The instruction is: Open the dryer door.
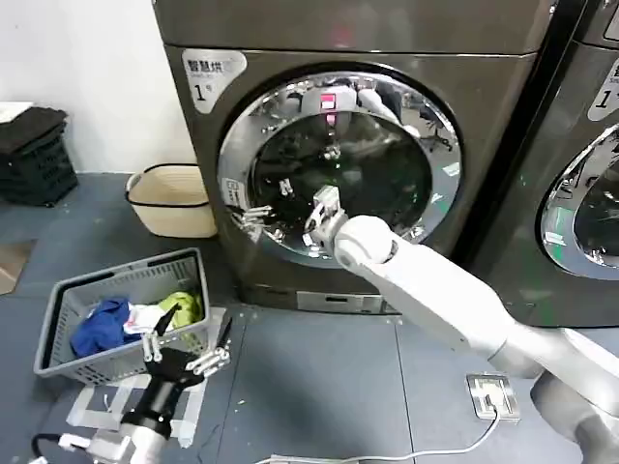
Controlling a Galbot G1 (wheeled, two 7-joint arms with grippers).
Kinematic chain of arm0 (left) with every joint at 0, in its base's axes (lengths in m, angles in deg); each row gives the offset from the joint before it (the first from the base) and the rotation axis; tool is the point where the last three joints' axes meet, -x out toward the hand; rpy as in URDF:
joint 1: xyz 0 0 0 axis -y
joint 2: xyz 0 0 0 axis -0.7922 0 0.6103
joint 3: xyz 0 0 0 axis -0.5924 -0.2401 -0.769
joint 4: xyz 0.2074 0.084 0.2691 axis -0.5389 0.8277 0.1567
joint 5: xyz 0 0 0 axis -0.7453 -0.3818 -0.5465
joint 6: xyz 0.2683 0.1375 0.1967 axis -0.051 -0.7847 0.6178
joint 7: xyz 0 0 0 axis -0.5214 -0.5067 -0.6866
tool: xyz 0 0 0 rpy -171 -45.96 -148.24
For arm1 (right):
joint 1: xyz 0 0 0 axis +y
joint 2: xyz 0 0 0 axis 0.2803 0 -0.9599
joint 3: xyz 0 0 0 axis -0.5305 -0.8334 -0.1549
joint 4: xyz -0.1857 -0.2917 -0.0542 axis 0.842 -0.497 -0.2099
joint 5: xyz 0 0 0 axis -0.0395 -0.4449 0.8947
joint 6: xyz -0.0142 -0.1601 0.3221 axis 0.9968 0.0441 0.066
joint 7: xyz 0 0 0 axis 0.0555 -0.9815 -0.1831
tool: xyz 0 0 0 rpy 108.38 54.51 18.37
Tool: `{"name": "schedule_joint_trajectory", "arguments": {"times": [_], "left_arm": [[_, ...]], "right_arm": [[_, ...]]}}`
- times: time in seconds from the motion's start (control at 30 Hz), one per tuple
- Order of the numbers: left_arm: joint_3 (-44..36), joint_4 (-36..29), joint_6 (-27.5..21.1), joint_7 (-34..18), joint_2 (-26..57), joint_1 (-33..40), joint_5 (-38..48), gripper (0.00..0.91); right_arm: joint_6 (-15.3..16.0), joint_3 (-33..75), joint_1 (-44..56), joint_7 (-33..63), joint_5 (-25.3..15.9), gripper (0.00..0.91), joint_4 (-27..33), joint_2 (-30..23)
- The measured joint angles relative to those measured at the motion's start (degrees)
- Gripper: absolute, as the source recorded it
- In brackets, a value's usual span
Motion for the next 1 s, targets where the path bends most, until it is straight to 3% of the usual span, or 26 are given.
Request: {"name": "schedule_joint_trajectory", "arguments": {"times": [0.4, 1.0], "left_arm": [[0.36, -0.31, -0.21, 0.45, 0.17, -0.02, 0.44, 0.907], [2.41, 0.41, -1.37, 1.3, 1.49, 1.65, 3.22, 0.907]], "right_arm": [[0.13, -0.31, -0.09, -2.15, -0.32, 0.907, 1.9, -2.33], [-0.02, -1.38, 0.98, -8.68, 0.65, 0.907, -2.04, 0.95]]}}
